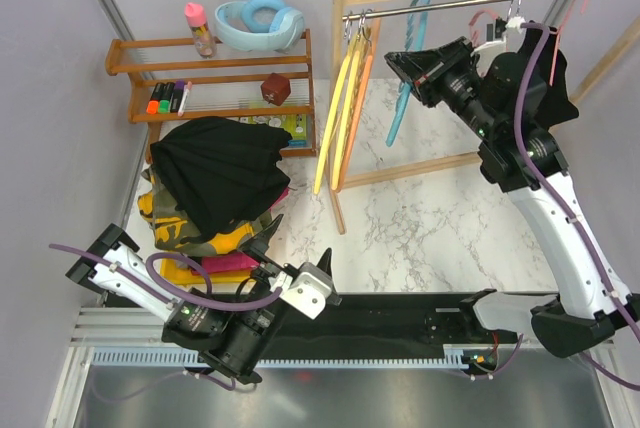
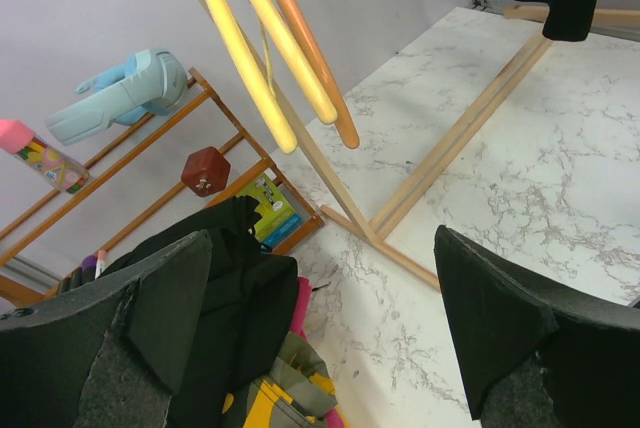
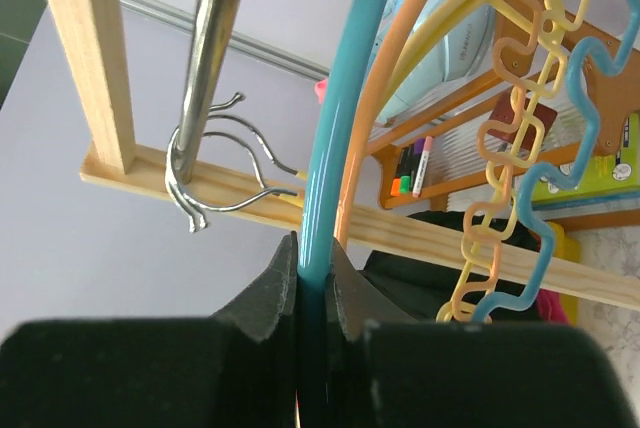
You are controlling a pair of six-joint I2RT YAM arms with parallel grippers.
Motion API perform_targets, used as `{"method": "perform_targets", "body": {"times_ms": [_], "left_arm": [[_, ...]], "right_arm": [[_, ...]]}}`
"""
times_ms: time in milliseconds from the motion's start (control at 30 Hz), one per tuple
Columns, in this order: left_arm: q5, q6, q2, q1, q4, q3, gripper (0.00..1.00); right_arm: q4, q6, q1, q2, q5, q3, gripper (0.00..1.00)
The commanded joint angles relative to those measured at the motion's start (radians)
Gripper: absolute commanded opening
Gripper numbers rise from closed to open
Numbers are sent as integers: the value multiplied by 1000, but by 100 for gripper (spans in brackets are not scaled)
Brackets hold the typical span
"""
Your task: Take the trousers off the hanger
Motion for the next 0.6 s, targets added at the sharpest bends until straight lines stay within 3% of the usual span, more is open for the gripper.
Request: {"method": "perform_targets", "body": {"times_ms": [0,567], "left_arm": [[-67,-34,-16,-270,351,17,98],[-69,-48,-28,-242,351,2,98]], "right_arm": [[109,19,-2,-68,-36,-12,0],[89,-14,-2,-189,-83,-207,0]]}}
